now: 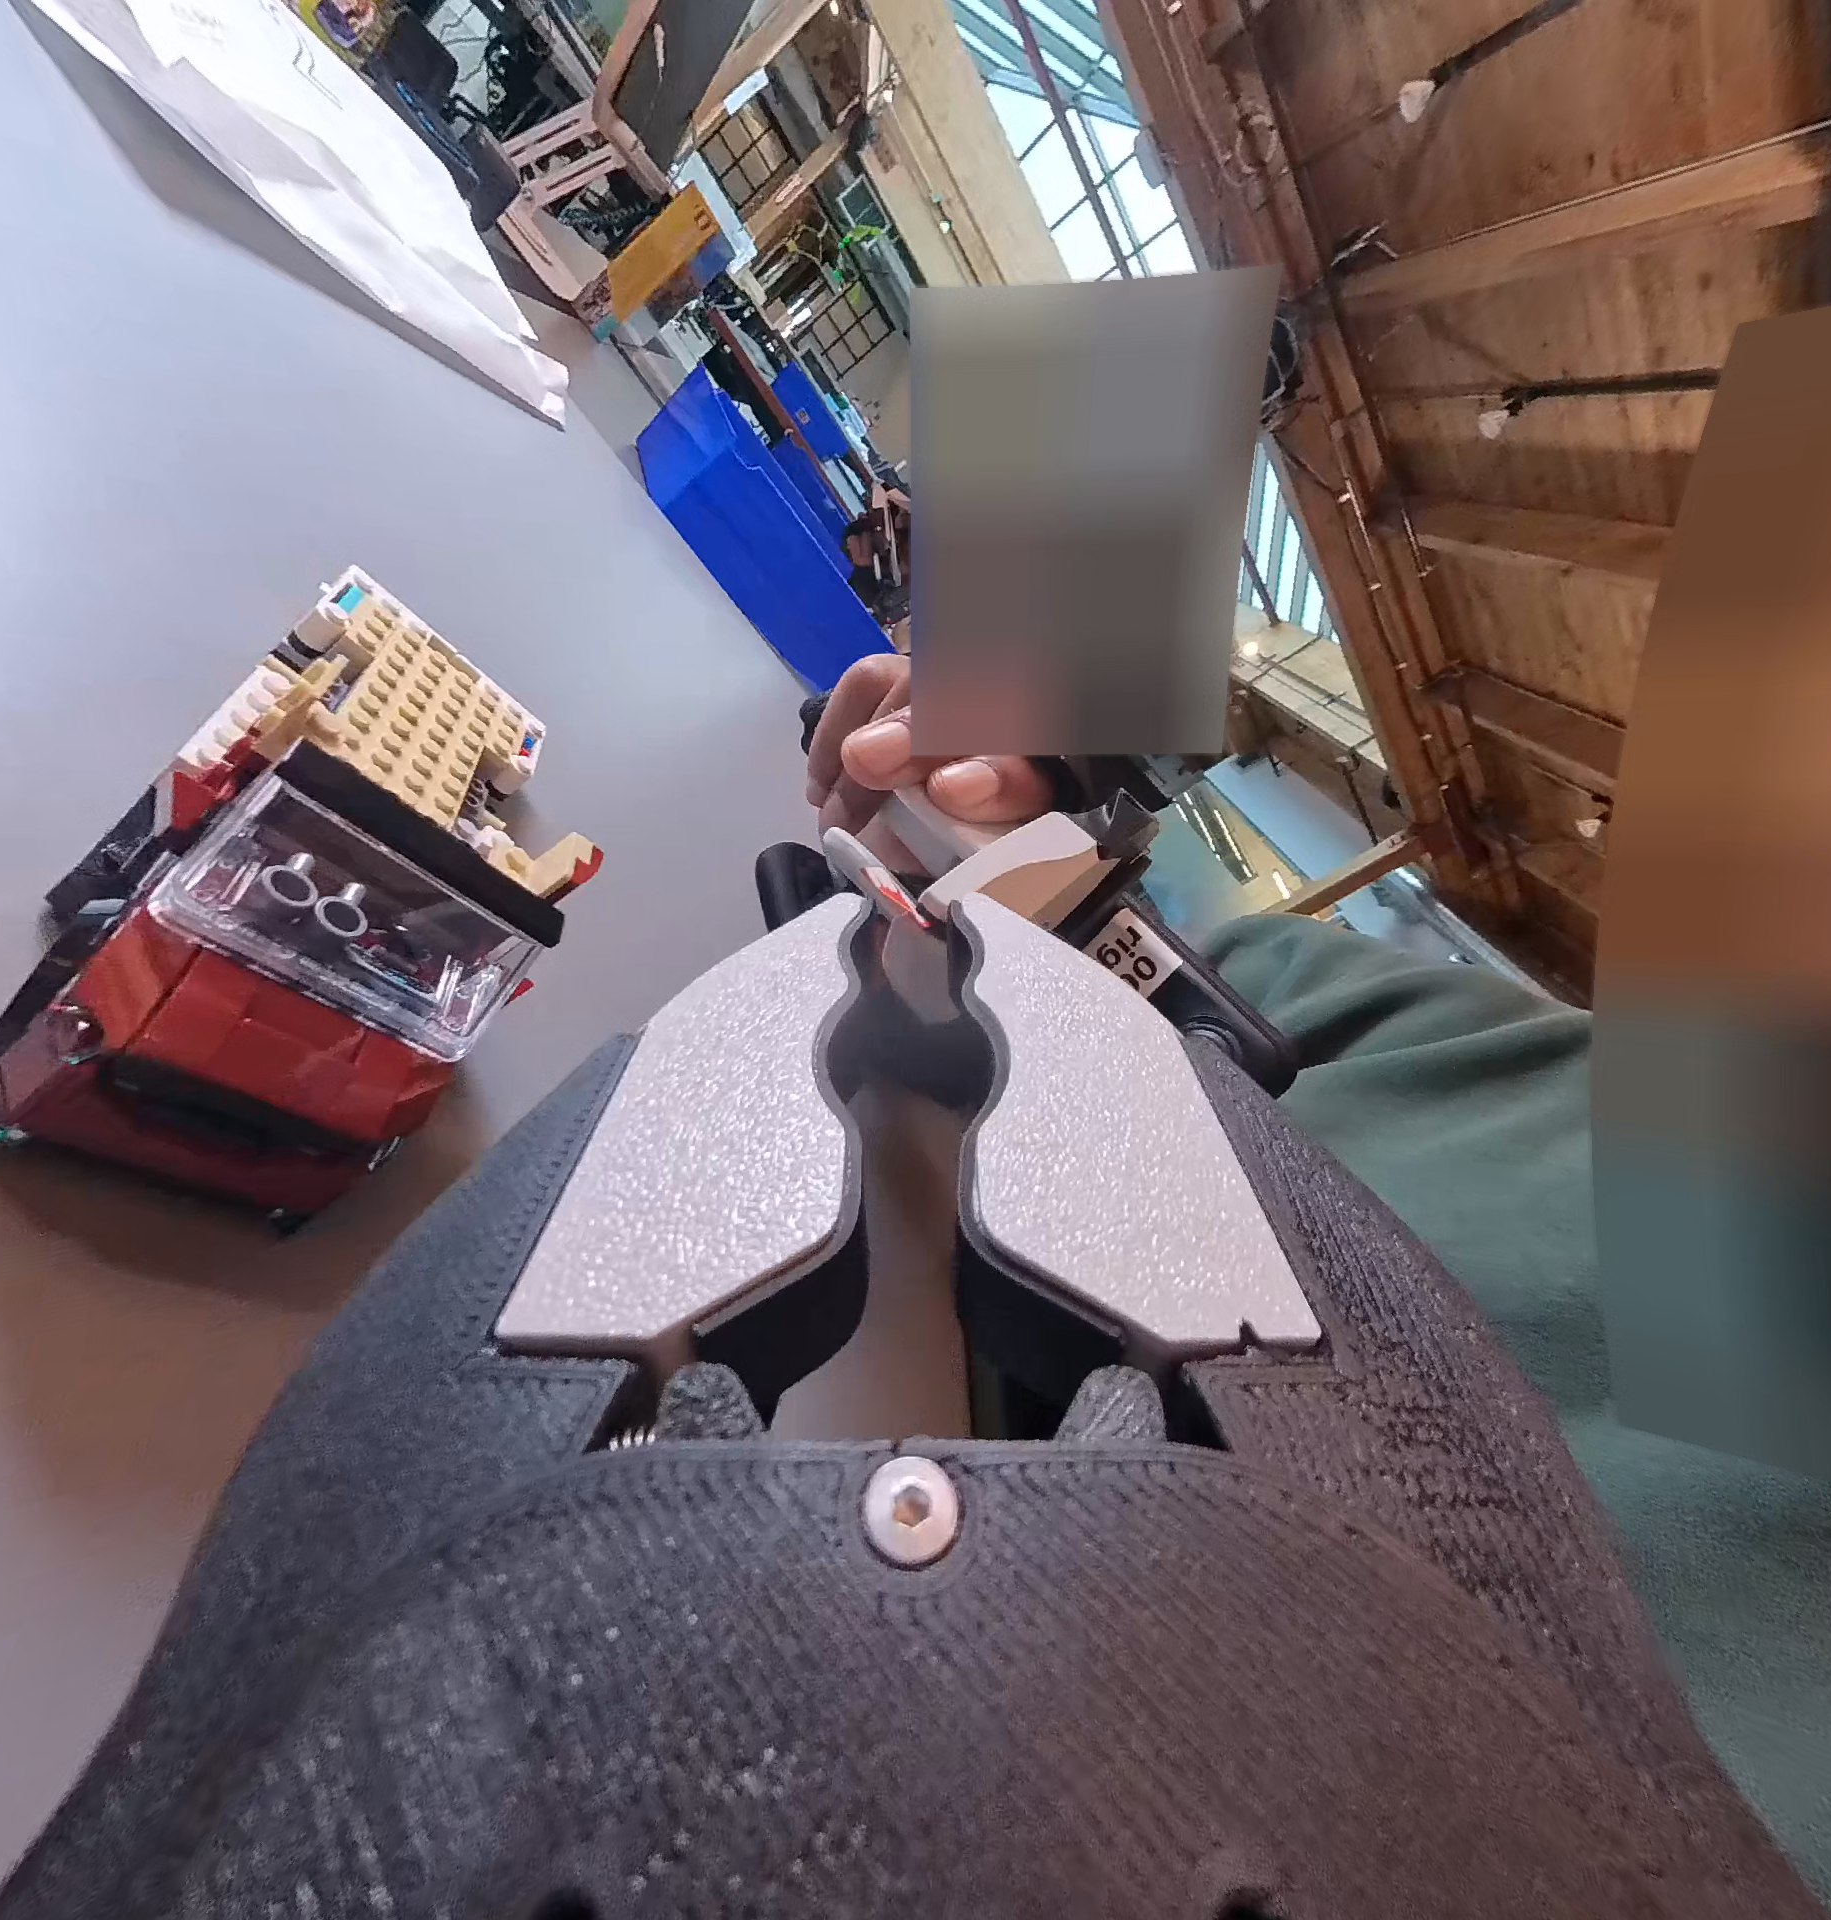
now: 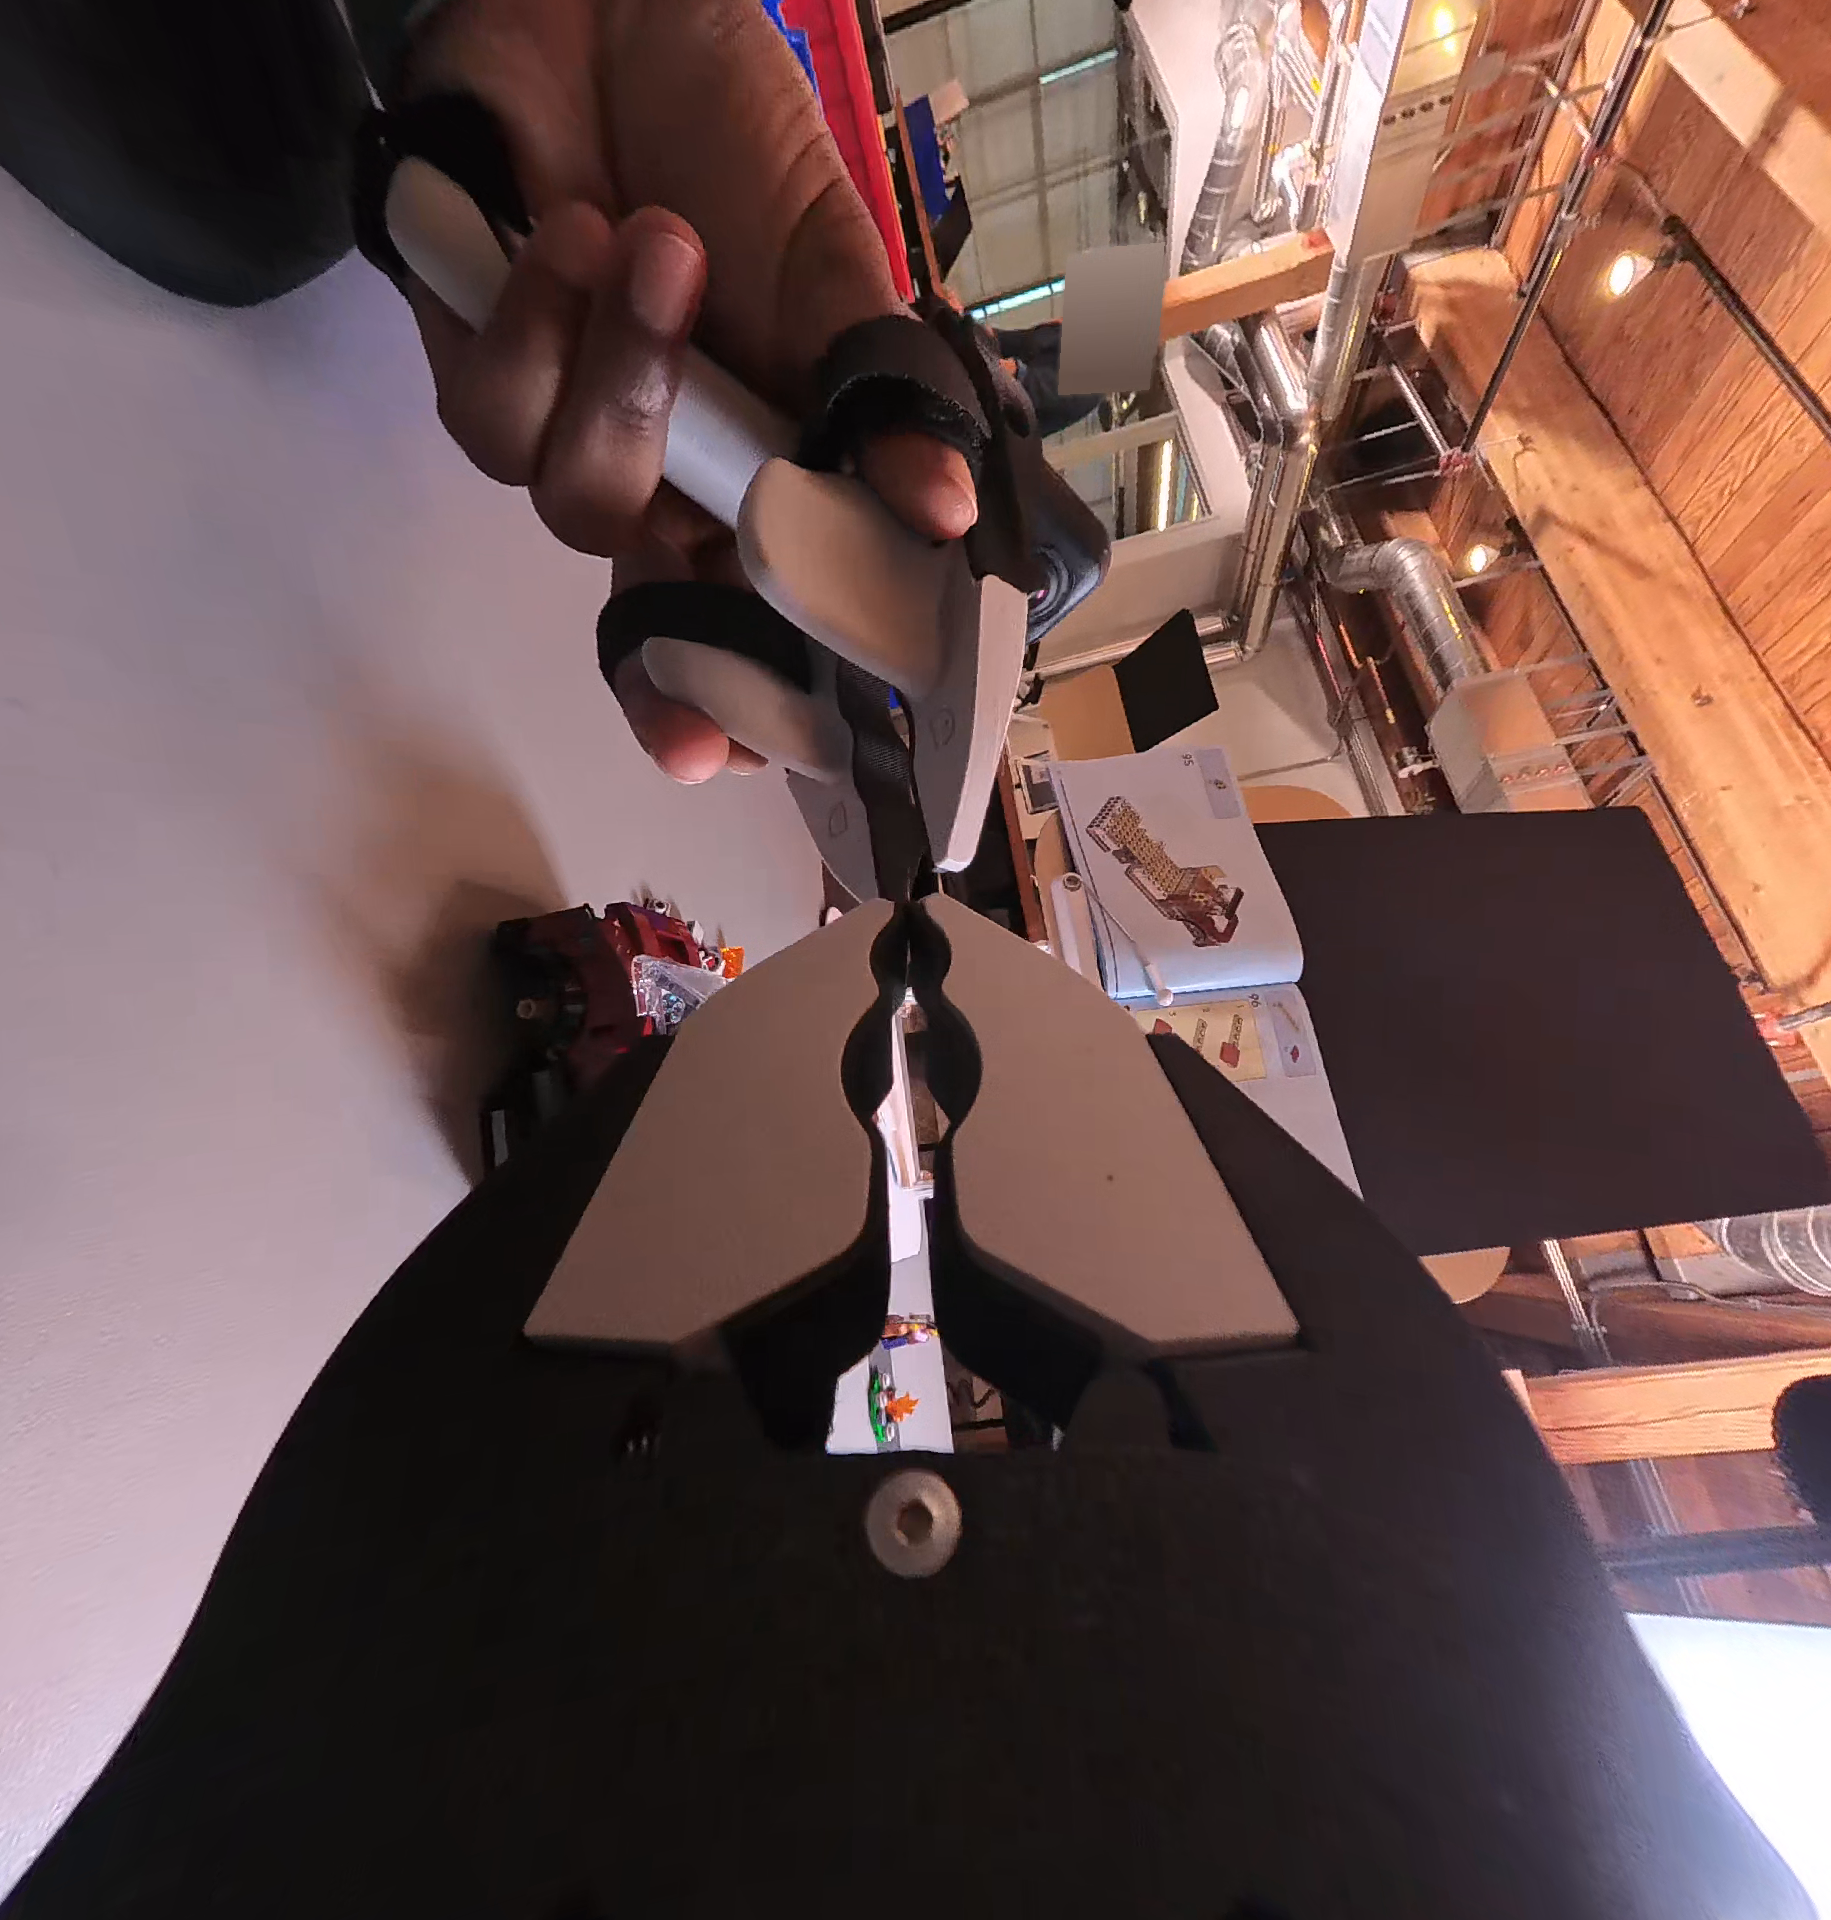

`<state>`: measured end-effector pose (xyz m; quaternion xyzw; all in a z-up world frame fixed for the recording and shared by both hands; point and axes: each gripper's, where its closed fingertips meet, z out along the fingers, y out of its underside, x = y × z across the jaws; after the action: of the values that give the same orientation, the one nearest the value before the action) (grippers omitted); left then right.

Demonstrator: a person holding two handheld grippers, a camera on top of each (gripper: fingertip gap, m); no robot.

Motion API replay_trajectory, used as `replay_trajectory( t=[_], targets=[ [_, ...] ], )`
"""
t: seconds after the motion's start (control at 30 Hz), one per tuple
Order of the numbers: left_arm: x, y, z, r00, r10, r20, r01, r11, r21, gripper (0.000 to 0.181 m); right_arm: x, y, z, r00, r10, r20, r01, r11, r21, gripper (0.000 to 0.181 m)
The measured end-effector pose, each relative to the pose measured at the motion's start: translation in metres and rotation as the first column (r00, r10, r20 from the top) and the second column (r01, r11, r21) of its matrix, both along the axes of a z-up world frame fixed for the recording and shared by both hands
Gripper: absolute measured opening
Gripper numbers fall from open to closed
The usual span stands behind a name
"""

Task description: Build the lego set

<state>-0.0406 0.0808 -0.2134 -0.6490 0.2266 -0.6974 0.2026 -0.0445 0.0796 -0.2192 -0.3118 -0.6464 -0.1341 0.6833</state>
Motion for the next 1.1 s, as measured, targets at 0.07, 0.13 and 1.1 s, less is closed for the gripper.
replay_trajectory(
  t=[0.07,0.13,1.1],
  targets=[
    [0.0007,-0.0014,0.0012,1.000,-0.003,0.004,0.003,1.000,-0.004,0.012,0.0000,0.0001,-0.0003,1.000,-0.002,0.001,0.002,1.000,-0.002,0.000],
    [0.0016,-0.0022,0.0002,1.000,-0.002,-0.004,0.002,1.000,0.005,0.011,-0.0004,0.0002,-0.0014,1.000,-0.005,0.005,0.005,1.000,-0.003,0.000],
    [0.0032,0.0000,0.0012,0.999,0.032,0.004,-0.033,0.999,0.013,0.000,0.0006,0.0025,-0.0009,1.000,-0.011,-0.014,0.011,1.000,-0.010,0.000]
  ],
)
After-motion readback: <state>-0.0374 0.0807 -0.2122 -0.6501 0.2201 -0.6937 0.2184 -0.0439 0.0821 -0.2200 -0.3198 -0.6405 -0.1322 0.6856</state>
